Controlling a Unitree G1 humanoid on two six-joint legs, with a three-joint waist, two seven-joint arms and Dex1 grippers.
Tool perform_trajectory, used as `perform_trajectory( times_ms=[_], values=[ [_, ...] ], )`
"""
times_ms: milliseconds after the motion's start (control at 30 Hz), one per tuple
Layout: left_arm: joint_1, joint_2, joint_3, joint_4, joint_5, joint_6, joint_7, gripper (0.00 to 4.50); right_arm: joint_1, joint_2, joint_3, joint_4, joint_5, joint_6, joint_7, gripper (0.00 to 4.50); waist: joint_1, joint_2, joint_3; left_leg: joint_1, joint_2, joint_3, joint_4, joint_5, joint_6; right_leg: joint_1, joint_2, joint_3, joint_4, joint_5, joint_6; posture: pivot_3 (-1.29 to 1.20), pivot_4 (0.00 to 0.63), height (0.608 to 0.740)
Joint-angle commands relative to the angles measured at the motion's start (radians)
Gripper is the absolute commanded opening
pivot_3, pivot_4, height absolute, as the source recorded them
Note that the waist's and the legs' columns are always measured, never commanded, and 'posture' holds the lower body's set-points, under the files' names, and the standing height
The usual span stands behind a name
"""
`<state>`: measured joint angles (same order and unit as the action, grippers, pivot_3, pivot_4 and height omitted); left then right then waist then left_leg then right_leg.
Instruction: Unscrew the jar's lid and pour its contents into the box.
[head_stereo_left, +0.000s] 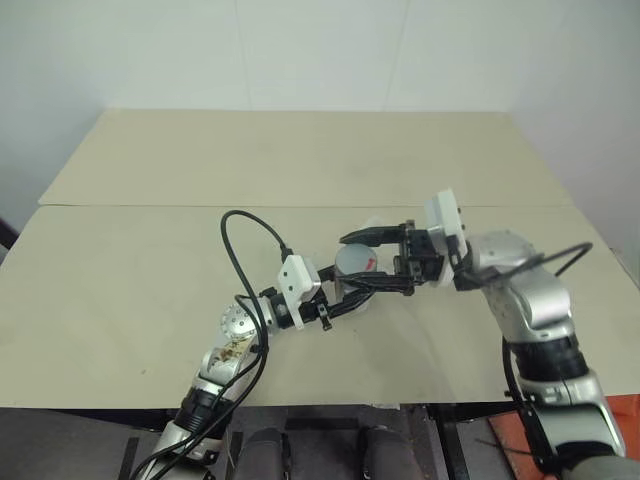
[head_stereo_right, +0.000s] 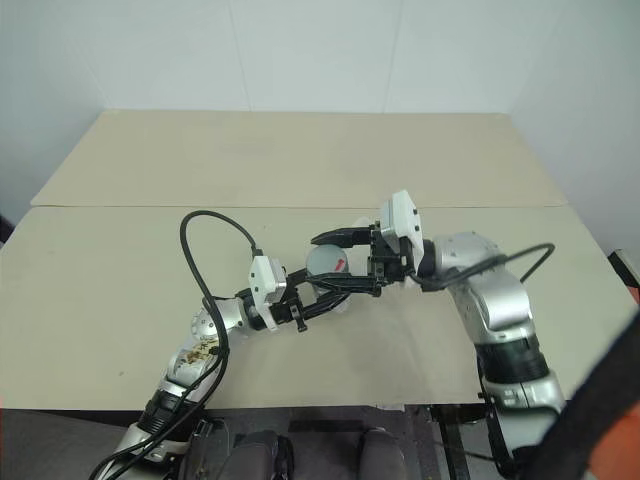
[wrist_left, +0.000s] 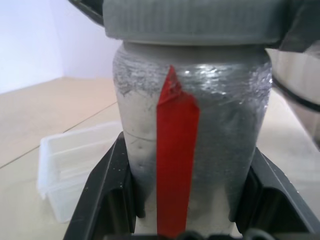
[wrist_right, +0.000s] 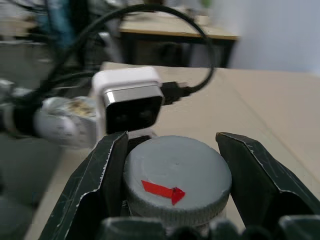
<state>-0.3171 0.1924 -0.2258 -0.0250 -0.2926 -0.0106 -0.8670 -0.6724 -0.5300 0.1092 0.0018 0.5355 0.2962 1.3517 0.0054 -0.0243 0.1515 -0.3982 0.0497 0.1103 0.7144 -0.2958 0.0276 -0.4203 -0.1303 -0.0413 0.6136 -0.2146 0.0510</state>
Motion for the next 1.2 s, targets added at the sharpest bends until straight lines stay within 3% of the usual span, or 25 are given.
perform_trajectory(
  times_ms=[33, 267, 433, 533, 633, 833, 933, 1200],
  values=[
    [-0.017, -0.006, 0.001, -0.035, -0.012, 0.002, 0.005, 2.02, -0.12, 0.013, 0.049, 0.151, 0.025, -0.055, 0.242, 2.78, 0.0, 0.0, 0.0, 0.0, 0.0, 0.0, 0.0, 0.0, -0.001, 0.0, 0.0, 0.0, 0.0, 0.0, 0.0, 0.0, 0.15, 0.74],
    [-0.015, 0.0, -0.002, -0.042, -0.006, -0.004, 0.007, 2.02, -0.293, -0.096, 0.323, 0.39, 0.151, -0.267, 0.263, 2.78, 0.003, 0.0, 0.0, -0.001, 0.0, 0.001, 0.0, 0.001, -0.002, -0.001, 0.0, 0.0, -0.001, 0.0, 0.0, 0.0, 0.15, 0.74],
    [-0.006, 0.009, 0.0, -0.05, -0.004, -0.005, 0.016, 2.02, -0.35, -0.127, 0.411, 0.476, 0.201, -0.331, 0.263, 2.78, 0.001, 0.0, 0.0, -0.001, 0.0, 0.001, 0.001, 0.002, -0.003, -0.001, 0.0, 0.0, 0.0, 0.0, 0.0, 0.0, 0.15, 0.74],
    [-0.002, 0.012, 0.0, -0.052, -0.004, -0.005, 0.015, 2.02, -0.357, -0.146, 0.436, 0.492, 0.225, -0.342, 0.263, 3.71, 0.005, 0.0, 0.0, -0.001, 0.001, 0.001, 0.001, 0.001, -0.003, -0.001, 0.0, 0.0, 0.0, 0.0, 0.0, 0.0, 0.15, 0.74],
    [-0.005, 0.011, -0.001, -0.041, 0.0, -0.013, 0.011, 2.02, -0.336, -0.142, 0.392, 0.513, 0.228, -0.407, 0.263, 4.49, 0.005, 0.0, 0.0, -0.001, 0.001, 0.001, 0.001, 0.001, -0.002, -0.001, 0.0, 0.0, 0.0, 0.0, 0.0, 0.0, 0.15, 0.74],
    [-0.013, 0.003, -0.005, -0.026, 0.004, -0.021, 0.004, 2.02, -0.297, -0.173, 0.331, 0.49, 0.263, -0.401, 0.263, 4.49, 0.006, 0.0, 0.0, -0.001, 0.001, 0.001, 0.001, 0.002, -0.003, -0.001, 0.0, 0.0, 0.0, 0.0, 0.0, 0.0, 0.15, 0.74],
    [-0.028, -0.009, -0.004, -0.001, 0.012, -0.029, 0.01, 2.02, -0.234, -0.177, 0.227, 0.428, 0.236, -0.369, 0.259, 4.49, 0.008, 0.0, 0.0, -0.001, 0.001, 0.001, 0.001, 0.001, -0.003, -0.001, 0.0, -0.001, 0.0, 0.0, 0.0, 0.0, 0.15, 0.74],
    [-0.041, -0.02, -0.01, 0.01, 0.023, -0.033, 0.024, 2.02, 0.018, -0.147, 0.058, 0.071, 0.164, -0.273, 0.0, 4.49, 0.006, 0.0, 0.0, -0.001, 0.001, 0.001, 0.001, 0.002, -0.003, -0.001, 0.0, -0.001, 0.0, 0.0, 0.0, 0.0, 0.15, 0.74]
  ],
)
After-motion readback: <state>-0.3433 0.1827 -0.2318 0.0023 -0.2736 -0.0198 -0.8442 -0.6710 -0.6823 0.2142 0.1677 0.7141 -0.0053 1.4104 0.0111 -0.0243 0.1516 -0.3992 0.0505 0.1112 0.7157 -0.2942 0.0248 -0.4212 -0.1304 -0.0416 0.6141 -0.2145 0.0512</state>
